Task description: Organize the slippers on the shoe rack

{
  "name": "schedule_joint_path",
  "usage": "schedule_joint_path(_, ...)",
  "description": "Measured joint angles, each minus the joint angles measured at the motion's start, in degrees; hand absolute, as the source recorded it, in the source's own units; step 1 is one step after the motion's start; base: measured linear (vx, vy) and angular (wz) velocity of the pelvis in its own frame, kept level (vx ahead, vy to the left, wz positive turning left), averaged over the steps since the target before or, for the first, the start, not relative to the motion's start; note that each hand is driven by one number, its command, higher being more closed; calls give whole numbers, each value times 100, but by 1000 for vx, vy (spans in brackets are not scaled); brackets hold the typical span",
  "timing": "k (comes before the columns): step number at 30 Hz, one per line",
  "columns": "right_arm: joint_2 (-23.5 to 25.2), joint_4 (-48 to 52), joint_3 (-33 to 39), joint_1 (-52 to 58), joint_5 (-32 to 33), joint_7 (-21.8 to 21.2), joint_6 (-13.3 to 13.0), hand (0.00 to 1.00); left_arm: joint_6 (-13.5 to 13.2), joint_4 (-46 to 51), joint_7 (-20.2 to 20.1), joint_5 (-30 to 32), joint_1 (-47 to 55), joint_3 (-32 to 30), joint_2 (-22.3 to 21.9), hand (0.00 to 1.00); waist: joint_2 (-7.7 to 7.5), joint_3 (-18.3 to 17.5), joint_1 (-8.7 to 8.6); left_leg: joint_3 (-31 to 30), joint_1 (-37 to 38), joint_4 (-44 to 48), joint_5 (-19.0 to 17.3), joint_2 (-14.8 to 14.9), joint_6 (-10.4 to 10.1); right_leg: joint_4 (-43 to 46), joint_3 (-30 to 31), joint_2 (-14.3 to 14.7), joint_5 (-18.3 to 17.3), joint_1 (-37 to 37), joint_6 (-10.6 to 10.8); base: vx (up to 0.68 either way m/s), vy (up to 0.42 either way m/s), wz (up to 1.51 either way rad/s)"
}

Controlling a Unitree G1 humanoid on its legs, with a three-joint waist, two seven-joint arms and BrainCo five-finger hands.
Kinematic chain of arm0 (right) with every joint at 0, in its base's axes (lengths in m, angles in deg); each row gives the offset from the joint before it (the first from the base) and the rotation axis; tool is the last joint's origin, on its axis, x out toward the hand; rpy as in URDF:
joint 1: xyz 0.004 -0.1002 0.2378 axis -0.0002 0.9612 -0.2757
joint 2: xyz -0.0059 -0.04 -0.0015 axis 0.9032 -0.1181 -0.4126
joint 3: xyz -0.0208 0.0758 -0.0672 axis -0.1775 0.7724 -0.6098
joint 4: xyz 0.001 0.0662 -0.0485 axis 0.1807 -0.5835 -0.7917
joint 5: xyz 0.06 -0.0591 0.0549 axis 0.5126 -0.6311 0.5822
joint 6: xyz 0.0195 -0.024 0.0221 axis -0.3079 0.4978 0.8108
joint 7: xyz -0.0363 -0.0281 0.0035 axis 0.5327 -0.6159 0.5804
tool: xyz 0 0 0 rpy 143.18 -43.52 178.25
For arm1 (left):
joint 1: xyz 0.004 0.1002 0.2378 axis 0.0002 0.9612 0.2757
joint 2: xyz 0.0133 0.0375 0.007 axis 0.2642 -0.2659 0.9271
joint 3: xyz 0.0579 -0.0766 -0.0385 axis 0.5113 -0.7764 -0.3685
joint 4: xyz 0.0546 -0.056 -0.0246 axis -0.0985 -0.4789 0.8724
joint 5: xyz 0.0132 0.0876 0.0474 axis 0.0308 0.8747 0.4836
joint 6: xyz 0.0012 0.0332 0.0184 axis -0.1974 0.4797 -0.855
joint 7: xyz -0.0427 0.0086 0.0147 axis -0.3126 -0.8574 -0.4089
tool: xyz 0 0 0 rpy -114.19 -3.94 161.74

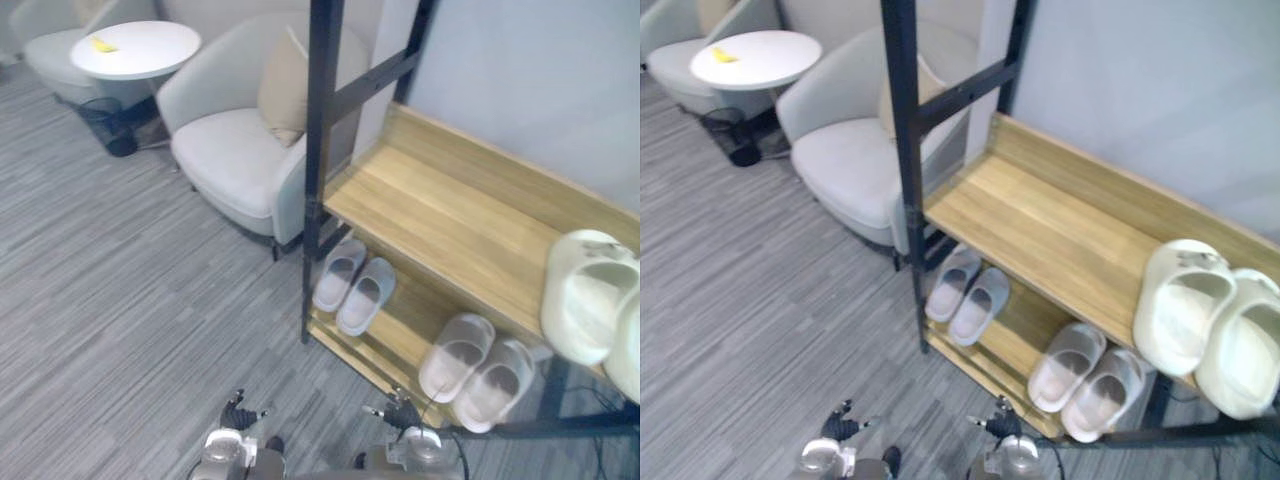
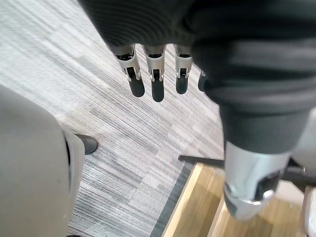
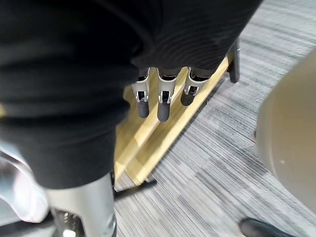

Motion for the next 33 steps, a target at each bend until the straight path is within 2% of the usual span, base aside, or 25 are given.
schedule_joint_path(4,-44,-88,2,-16,-3,14,18,0,-14,26,-1,-8,-23,-145,-284,0,80,6,-25,-251,-140,-269,444,59,-84,-252,-752,-25,39,241,-60,-62,-138,106)
schedule_joint_path(5,-37,-91,14,-47,-2,26,14,0,-16,97,-4,-45,-22,-147,-342,0,74,23,-19,-103,-285,-274,595,66,-48,-307,-1068,-38,64,299,-98,-103,-20,118)
schedule_joint_path(6,-28,-97,65,-66,-3,37,13,0,-18,146,-5,-83,-19,-183,-386,0,86,33,-4,324,-401,-298,649,112,59,-314,-1332,-60,74,315,-117,-128,-11,112)
schedule_joint_path(7,-28,-97,77,-98,-4,55,13,0,-18,163,-2,-105,-22,-229,-412,0,109,54,-4,665,-412,-286,567,177,267,-317,-1450,-65,80,339,-128,-125,25,95)
schedule_joint_path(8,4,-81,117,-141,-4,105,14,0,-12,188,-3,-109,-59,-329,-442,0,102,106,-9,1596,-503,1,350,374,539,-298,-1705,-147,68,409,-149,-95,29,78)
schedule_joint_path(9,7,-67,121,-125,-3,124,10,0,-8,188,-7,-106,-62,-333,-452,0,108,114,-18,2182,-614,324,237,542,681,-298,-1877,-201,62,476,-143,-73,69,109)
schedule_joint_path(10,-1,-67,189,-99,2,135,11,0,-7,186,-10,-104,-36,-338,-495,0,181,123,-29,2880,-658,713,47,759,667,-280,-2106,-248,-41,627,-69,-35,81,93)
schedule_joint_path(11,2,-82,236,-74,8,137,20,0,-13,190,-11,-104,-42,-337,-499,0,234,136,-22,2934,-717,822,-65,693,606,-222,-2179,-310,-219,694,27,-56,137,98)
schedule_joint_path(12,-16,-92,252,-44,10,132,37,0,-14,185,-15,-103,-49,-316,-478,0,252,139,-27,3028,-770,847,-201,591,725,-323,-2250,-383,-317,741,87,-58,160,86)
schedule_joint_path(14,79,-90,284,16,14,129,36,0,1,112,-16,-104,-57,-324,-437,0,108,52,-104,3425,-752,930,-333,610,807,-745,-2317,-459,-323,875,71,35,187,87)
schedule_joint_path(15,72,-86,280,34,14,127,43,0,-9,99,-19,-104,-63,-313,-422,0,133,43,-52,3418,-785,1196,-441,640,887,-739,-2294,-433,-344,908,94,155,175,104)
schedule_joint_path(16,27,-91,279,17,13,118,75,0,1,69,-24,-106,-92,-241,-348,0,56,25,-70,3207,-730,1200,-639,398,633,-470,-2230,-603,-347,958,218,150,138,95)
schedule_joint_path(17,11,-94,284,6,13,110,83,0,-9,64,-22,-108,-108,-193,-342,0,-9,32,-99,3102,-687,1157,-671,251,630,-133,-2200,-749,-306,905,325,237,182,116)
schedule_joint_path(18,12,-101,257,16,13,86,108,0,-5,-32,-18,-116,-155,-97,-295,0,-18,45,-107,2935,-615,1165,-759,137,713,860,-2021,-954,-164,565,257,331,254,85)
schedule_joint_path(19,10,-100,260,-38,13,75,113,0,-6,-123,-16,-119,-207,-6,-209,0,47,111,-92,2729,-464,1198,-789,124,748,1958,-1703,-1036,279,175,58,288,222,75)
schedule_joint_path(21,46,-83,241,-112,13,41,96,0,6,-219,-9,-124,-241,51,-111,0,80,219,-137,2467,-184,1181,-858,127,758,2826,-1332,-875,222,-96,33,313,142,78)
schedule_joint_path(22,52,-83,218,-129,14,28,97,0,14,-264,-9,-147,-232,91,-43,0,104,235,-142,2228,234,907,-856,133,747,3040,-1023,-524,-64,-374,79,480,92,92)
schedule_joint_path(25,4,-87,212,-156,35,27,87,0,13,-334,-9,-234,-238,113,-23,0,121,245,-131,1934,687,503,-844,141,726,2383,-982,-172,-217,-832,35,402,0,62)
schedule_joint_path(26,-16,-81,204,-194,74,25,69,0,17,-374,-9,-234,-261,112,-24,0,145,259,-149,1798,833,331,-831,170,699,1783,-796,54,-194,-1037,32,392,-90,77)
schedule_joint_path(27,-51,-79,115,-250,127,27,26,0,14,-376,-16,-233,-271,115,-23,0,147,264,-221,1536,968,147,-858,196,614,507,-370,352,196,-1268,95,474,-121,80)
schedule_joint_path(28,-57,-82,86,-258,128,28,18,0,14,-376,-18,-233,-278,114,-20,0,125,274,-223,1475,1024,103,-877,187,582,200,-285,392,346,-1307,88,415,-161,122)
schedule_joint_path(29,-62,-92,33,-255,222,24,6,0,14,-392,-29,-232,-227,105,-22,0,61,263,-279,1141,1187,90,-997,183,393,-421,-14,456,1396,-1277,-75,455,-236,103)
schedule_joint_path(30,-116,-104,22,-270,237,22,8,0,11,-434,-34,-232,-211,71,-39,0,105,225,-319,978,1277,83,-1052,305,316,-306,-148,514,1430,-1220,-267,471,-251,98)
schedule_joint_path(31,-129,-109,20,-291,235,19,13,0,4,-442,-40,-228,-205,14,-57,0,156,211,-293,940,1280,79,-1053,375,313,-251,-188,549,1363,-1246,-320,484,-259,53)
schedule_joint_path(33,-101,-163,19,-400,235,2,20,0,11,-496,-77,-226,-141,-258,-121,0,272,203,-273,832,1206,287,-984,551,203,95,-491,598,914,-1199,-527,451,-231,42)
